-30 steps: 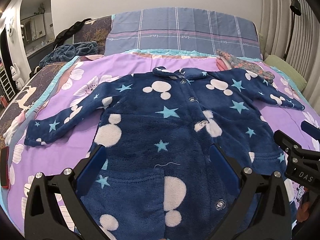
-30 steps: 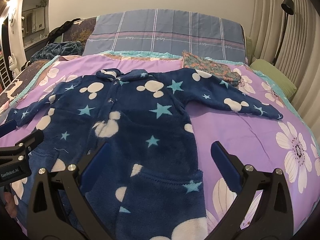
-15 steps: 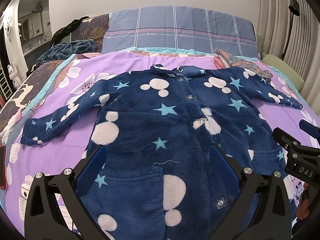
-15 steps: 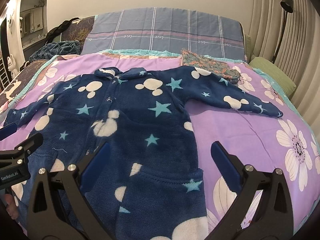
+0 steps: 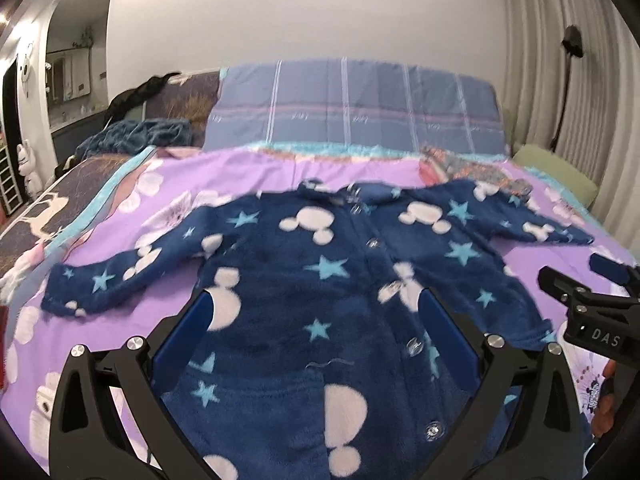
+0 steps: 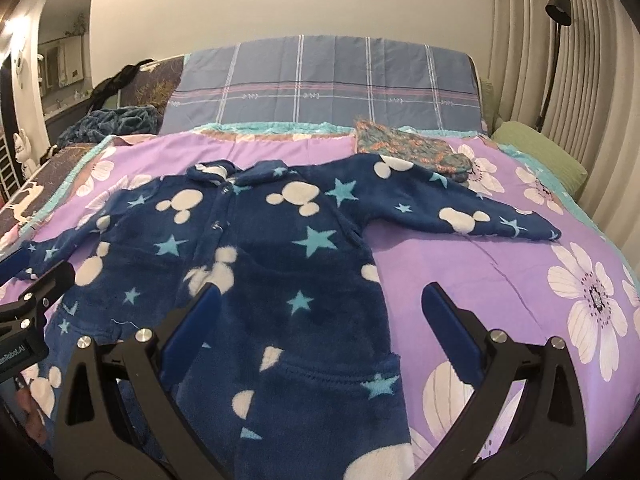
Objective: Fold small clothes
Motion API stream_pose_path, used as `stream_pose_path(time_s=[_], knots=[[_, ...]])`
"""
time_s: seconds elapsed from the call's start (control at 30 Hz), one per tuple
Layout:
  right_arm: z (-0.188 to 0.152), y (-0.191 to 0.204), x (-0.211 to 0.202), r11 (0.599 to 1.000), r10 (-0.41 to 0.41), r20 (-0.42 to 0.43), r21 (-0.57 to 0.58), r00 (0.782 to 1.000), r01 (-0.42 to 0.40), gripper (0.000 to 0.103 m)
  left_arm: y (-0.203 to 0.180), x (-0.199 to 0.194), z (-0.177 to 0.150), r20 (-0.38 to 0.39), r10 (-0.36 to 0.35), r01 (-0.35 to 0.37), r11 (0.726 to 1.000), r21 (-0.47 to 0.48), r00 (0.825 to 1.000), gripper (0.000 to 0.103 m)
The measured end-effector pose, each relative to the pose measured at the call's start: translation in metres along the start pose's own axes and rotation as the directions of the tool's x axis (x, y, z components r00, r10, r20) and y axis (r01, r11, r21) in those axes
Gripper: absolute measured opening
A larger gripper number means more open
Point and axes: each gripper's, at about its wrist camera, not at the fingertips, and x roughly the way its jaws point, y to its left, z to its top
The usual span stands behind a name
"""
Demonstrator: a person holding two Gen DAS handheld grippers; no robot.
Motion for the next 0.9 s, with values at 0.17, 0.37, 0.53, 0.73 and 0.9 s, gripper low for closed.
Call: stream_pose_path(time_s=[0.17, 0.37, 0.53, 0.73, 0.9], knots=[[0.002, -0.004, -0.016, 0.998, 0.027, 0.113, 0.045, 0.993, -0.033, 0.101, 0.007, 0.0, 0.002, 0.002, -0.026, 0.027, 0.999, -0.026, 1.0, 0.102], [0.005, 0.001, -0.023, 0.999, 0.03, 0.152, 0.023, 0.988, -0.034, 0.101, 0.011, 0.006, 0.0, -0.061, -0.074, 0.072, 0.997, -0.032, 0.995, 0.102], [0.002, 0.004, -0.016, 0.999, 0.046, 0.106, 0.016, 0.993, -0.048, 0.101, 0.016, 0.012, -0.007, -0.09, -0.087, 0.083, 0.995, -0.049, 0.992, 0.102], [-0.003, 0.008, -0.004, 0.999, 0.054, 0.037, -0.002, 0.998, -0.054, 0.101, 0.027, 0.015, -0.012, -0.095, -0.079, 0.072, 0.995, -0.073, 0.992, 0.102], [-0.007, 0.007, 0.002, 0.998, 0.056, 0.008, 0.003, 0.998, -0.056, 0.101, 0.052, 0.026, -0.017, -0.119, -0.087, 0.069, 0.986, -0.149, 0.989, 0.102]])
